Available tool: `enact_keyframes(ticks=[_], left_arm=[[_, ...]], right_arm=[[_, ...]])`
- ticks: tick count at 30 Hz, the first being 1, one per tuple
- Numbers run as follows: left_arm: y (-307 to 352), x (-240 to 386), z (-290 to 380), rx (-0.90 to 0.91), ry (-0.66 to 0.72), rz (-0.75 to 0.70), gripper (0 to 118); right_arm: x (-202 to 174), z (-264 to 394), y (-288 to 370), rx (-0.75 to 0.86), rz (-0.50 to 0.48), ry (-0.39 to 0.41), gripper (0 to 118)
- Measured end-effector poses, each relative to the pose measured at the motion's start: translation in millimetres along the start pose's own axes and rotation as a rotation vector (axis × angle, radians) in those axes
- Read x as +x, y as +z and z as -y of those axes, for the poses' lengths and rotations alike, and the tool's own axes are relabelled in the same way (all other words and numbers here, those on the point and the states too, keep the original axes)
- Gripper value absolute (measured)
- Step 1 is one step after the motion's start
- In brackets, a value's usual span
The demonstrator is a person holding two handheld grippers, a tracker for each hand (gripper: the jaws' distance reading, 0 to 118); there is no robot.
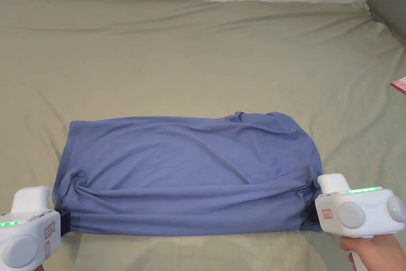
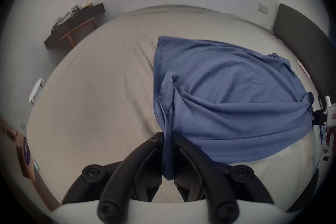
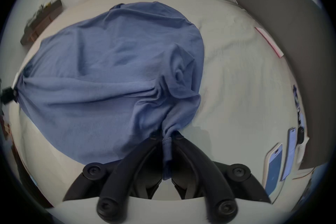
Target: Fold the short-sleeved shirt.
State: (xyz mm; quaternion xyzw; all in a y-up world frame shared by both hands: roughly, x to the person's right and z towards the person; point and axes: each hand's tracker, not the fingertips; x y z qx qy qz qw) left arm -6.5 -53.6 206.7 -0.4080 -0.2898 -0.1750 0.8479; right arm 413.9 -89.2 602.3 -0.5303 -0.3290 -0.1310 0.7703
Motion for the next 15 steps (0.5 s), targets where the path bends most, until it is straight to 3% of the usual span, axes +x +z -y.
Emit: enact_keyframes(ticks=[1, 7, 15], left_arm=[[6.1, -0.4, -4.5, 0.011, -0.013, -0.003, 9], [54.8, -5.0, -24.0, 0.091, -0.049, 0.011, 9], [104.8, -24.3, 3.8, 0.077, -0.116, 0.014, 9]], right_arm=[[-0.7, -1.2, 8.4, 0.016, 0.004, 0.021, 9], [18.8, -3.2, 84.5, 0.121, -0.031, -0.022, 9], [17.4, 40.8, 171.8, 0.085, -0.046, -0.030, 10]])
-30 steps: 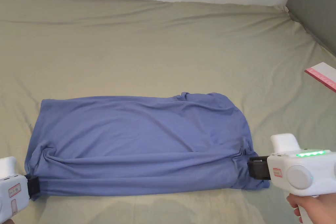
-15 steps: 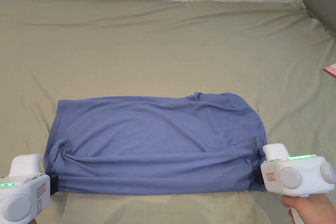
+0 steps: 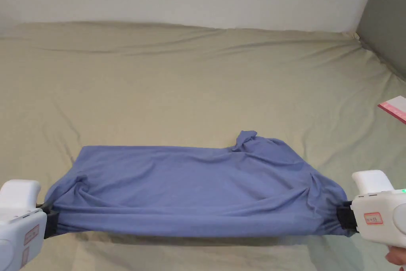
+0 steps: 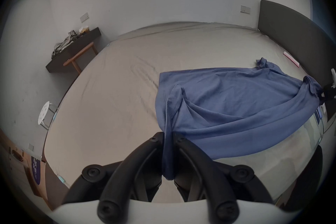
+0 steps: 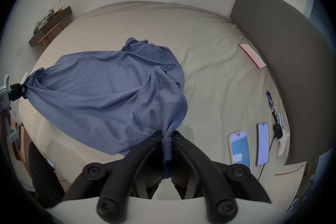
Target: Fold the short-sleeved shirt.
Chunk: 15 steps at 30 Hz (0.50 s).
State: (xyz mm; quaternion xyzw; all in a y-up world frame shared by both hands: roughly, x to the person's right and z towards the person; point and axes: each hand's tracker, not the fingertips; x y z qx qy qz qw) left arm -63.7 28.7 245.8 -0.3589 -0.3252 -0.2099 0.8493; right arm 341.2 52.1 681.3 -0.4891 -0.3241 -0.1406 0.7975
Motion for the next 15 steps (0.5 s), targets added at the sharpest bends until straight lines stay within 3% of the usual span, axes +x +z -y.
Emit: enact_keyframes(ticks=[3, 9, 15], left_arm=[[3.1, -5.5, 34.5, -0.064, 0.003, 0.010, 9], [-18.2, -6.8, 99.4, -0.198, -0.013, 0.006, 9], [-43.2, -1.3, 121.4, -0.277, -0.037, 0.004, 9]], right_arm=[[-0.5, 28.5, 5.5, -0.061, -0.052, -0.053, 10], [-14.3, 78.9, -29.6, -0.174, -0.052, -0.065, 10], [-3.3, 104.3, -78.2, -0.247, -0.047, -0.081, 10]])
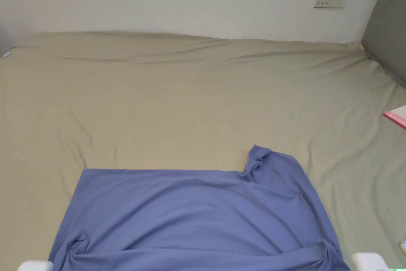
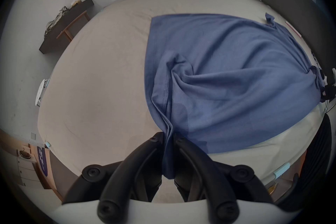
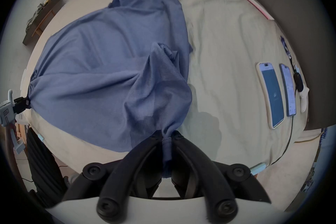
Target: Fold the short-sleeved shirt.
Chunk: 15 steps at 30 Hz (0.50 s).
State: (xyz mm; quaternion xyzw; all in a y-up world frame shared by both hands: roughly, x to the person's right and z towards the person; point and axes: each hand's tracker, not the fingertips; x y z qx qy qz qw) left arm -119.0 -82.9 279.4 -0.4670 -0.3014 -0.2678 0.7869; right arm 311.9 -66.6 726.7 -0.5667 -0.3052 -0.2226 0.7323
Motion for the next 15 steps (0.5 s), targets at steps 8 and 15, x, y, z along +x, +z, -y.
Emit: enact_keyframes(ticks=[8, 15], left_arm=[[-6.4, 2.4, -12.4, -0.038, 0.003, 0.015, 22], [74.2, -8.8, -69.3, 0.291, 0.107, 0.027, 114]], right_arm=[[11.4, -4.4, -6.1, 0.056, 0.056, 0.022, 65], [14.9, -50.6, 110.7, 0.520, 0.139, -0.026, 99]])
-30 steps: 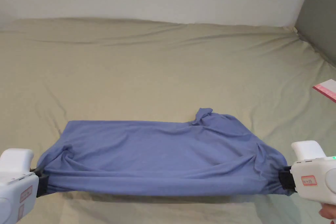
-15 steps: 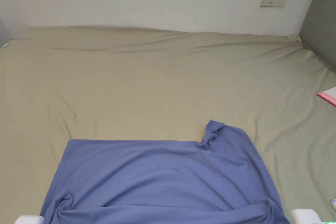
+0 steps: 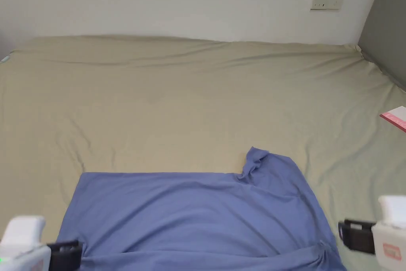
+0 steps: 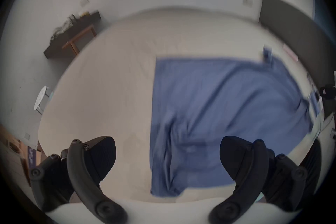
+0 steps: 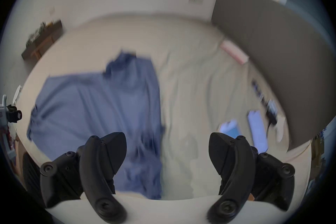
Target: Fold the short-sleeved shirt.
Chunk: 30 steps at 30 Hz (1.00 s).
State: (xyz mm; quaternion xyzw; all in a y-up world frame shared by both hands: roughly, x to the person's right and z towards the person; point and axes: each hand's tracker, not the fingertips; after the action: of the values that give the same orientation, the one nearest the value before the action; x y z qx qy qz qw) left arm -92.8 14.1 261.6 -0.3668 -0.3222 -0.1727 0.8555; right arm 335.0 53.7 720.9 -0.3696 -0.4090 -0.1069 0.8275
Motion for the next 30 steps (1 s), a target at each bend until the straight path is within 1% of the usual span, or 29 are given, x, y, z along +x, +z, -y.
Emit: enact_keyframes(ticks=[3, 4, 5, 6, 7, 8, 9, 10, 11, 12, 13, 15, 16, 17, 19, 22, 25, 27, 30], left_arm=[[56.1, 5.1, -43.4, 0.301, 0.072, -0.009, 113], [78.2, 8.4, -55.8, 0.407, 0.107, 0.001, 113], [94.2, 12.8, -64.6, 0.477, 0.126, 0.014, 111], [115.9, 22.7, -74.4, 0.558, 0.139, 0.015, 108], [135.4, 31.0, -82.8, 0.636, 0.131, 0.008, 96], [147.6, 37.6, -87.2, 0.686, 0.118, -0.008, 82], [162.3, 48.1, -91.6, 0.739, 0.107, -0.046, 66], [173.4, 57.9, -95.8, 0.779, 0.082, -0.082, 44], [179.8, 66.4, -98.5, 0.800, 0.056, -0.096, 29], [186.7, 77.0, -101.8, 0.819, 0.023, -0.107, 20], [189.3, 85.3, -102.7, 0.824, 0.008, -0.098, 20], [185.9, 96.3, -105.6, 0.839, -0.044, -0.099, 14], [186.1, 105.2, -106.9, 0.839, -0.076, -0.113, 2], [185.9, 110.9, -107.0, 0.845, -0.092, -0.119, 0], [179.8, 119.1, -109.4, 0.830, -0.113, -0.098, 0], [172.0, 126.8, -112.0, 0.820, -0.127, -0.075, 0], [152.8, 131.7, -113.4, 0.782, -0.164, -0.065, 0], [129.1, 131.1, -113.6, 0.706, -0.185, -0.059, 0], [68.7, 120.9, -109.7, 0.494, -0.172, 0.022, 0]], right_arm=[[-12.3, -41.9, 50.1, 0.243, 0.021, 0.057, 99], [-34.0, -57.6, 74.0, 0.326, 0.031, 0.084, 99], [-43.5, -64.9, 87.4, 0.386, 0.040, 0.107, 98], [-54.5, -72.7, 102.9, 0.449, 0.052, 0.132, 97], [-68.7, -80.4, 116.3, 0.503, 0.067, 0.153, 92], [-78.1, -84.0, 124.5, 0.541, 0.071, 0.159, 85], [-91.1, -87.6, 134.9, 0.583, 0.075, 0.171, 74], [-102.7, -89.4, 141.1, 0.615, 0.069, 0.189, 47], [-113.0, -90.4, 145.9, 0.643, 0.068, 0.205, 21], [-120.6, -90.7, 145.8, 0.678, 0.073, 0.222, 5], [-130.2, -91.1, 147.6, 0.705, 0.103, 0.235, 5], [-142.0, -89.3, 148.8, 0.718, 0.065, 0.239, 4], [-146.1, -89.1, 146.9, 0.712, 0.033, 0.247, 2], [-151.1, -89.8, 145.4, 0.699, 0.011, 0.249, 2], [-161.4, -89.5, 137.9, 0.685, -0.017, 0.249, 2], [-166.3, -87.5, 123.6, 0.671, -0.018, 0.284, 2], [-167.7, -84.5, 109.0, 0.646, -0.025, 0.295, 2], [-165.6, -83.2, 94.4, 0.617, -0.029, 0.296, 2], [-158.5, -77.2, 69.2, 0.538, -0.034, 0.284, 2]])
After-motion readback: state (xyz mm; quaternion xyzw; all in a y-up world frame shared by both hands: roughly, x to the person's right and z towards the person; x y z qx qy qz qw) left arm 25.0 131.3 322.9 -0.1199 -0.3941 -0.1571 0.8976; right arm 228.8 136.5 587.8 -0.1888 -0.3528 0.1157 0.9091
